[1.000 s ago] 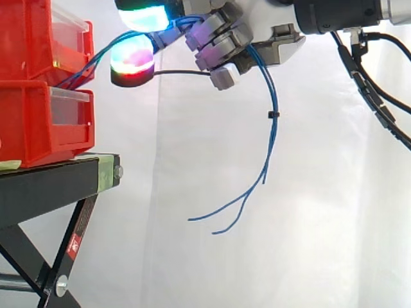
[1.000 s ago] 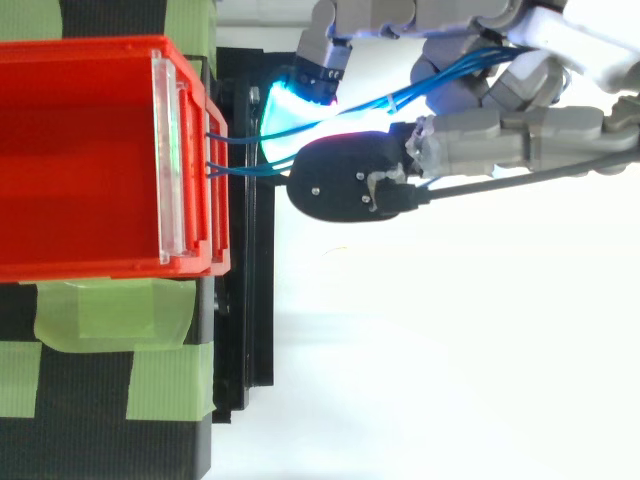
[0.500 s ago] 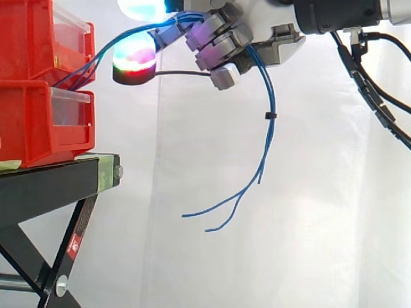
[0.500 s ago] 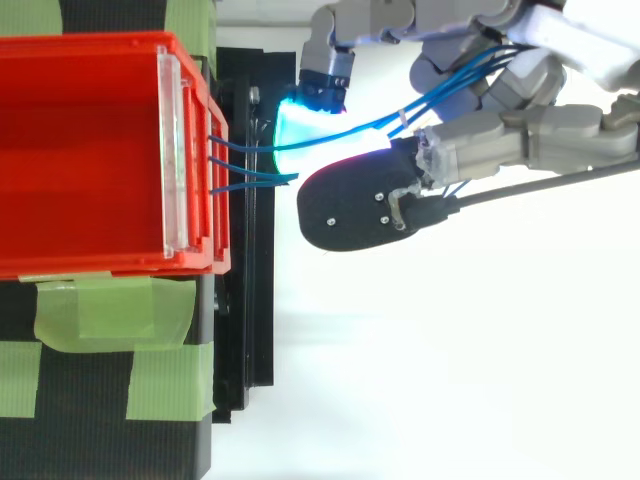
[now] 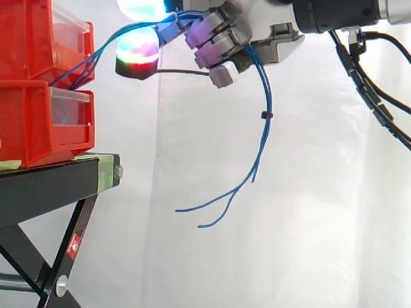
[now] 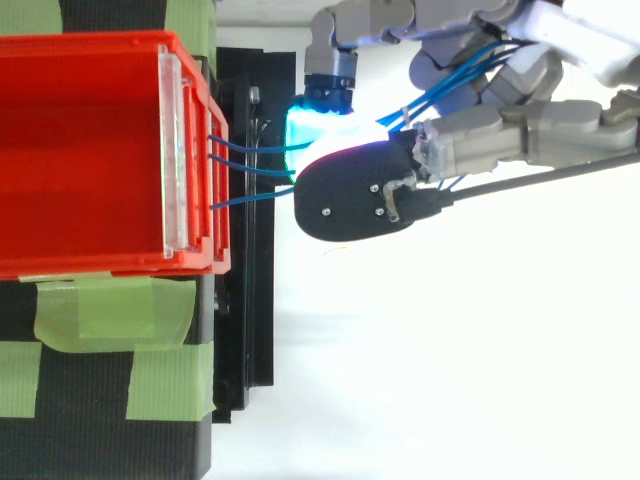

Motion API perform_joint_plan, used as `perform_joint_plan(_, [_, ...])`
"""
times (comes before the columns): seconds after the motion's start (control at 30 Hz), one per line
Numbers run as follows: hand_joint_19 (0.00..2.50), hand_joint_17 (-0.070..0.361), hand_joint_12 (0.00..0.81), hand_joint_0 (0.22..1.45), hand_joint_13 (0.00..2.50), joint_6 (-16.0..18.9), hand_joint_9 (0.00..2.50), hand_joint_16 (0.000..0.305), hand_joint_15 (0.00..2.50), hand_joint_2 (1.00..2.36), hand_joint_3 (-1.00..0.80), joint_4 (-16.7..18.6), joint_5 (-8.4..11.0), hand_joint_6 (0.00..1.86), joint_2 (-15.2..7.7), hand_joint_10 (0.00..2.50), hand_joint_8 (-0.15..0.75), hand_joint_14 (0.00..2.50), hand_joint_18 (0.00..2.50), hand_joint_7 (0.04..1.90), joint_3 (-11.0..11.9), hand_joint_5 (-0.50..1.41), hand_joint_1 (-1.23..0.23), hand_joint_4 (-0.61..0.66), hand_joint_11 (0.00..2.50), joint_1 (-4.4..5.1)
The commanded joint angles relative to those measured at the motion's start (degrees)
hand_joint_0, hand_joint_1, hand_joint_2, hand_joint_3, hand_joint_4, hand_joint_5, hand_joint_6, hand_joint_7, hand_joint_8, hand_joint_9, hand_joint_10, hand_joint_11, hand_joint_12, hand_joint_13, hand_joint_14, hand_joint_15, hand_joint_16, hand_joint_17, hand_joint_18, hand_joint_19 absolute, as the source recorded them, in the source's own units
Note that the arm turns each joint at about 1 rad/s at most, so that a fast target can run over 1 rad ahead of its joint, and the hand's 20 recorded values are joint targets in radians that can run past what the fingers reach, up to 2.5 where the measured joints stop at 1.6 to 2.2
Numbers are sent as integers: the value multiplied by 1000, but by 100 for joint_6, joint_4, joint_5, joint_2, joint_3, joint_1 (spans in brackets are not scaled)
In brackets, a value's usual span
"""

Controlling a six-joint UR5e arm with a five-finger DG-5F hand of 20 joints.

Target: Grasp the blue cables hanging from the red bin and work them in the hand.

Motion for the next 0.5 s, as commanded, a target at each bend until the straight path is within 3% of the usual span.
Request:
perform_joint_plan(0.0, [764,157,704,883,2067,1,1913,209,2079,1023,-448,50,0,4,2,2500,510,2500,2425,1453,-8,577,-647,263,2500,-10])
perform_joint_plan(0.27, [764,157,704,882,2067,-175,1913,209,2079,1021,-291,67,-97,8,2,2500,510,2500,2425,1396,1,544,-598,297,2500,-27])
perform_joint_plan(0.37, [764,157,704,904,2067,-307,1913,209,2079,1015,-237,129,-167,14,2,2500,510,2500,2425,1204,1,467,-549,354,2500,-45])
perform_joint_plan(0.47, [764,157,704,897,2067,-351,1913,209,2079,1011,-273,164,-202,16,2,2500,510,2500,2425,1132,1,427,-517,372,2500,-54])
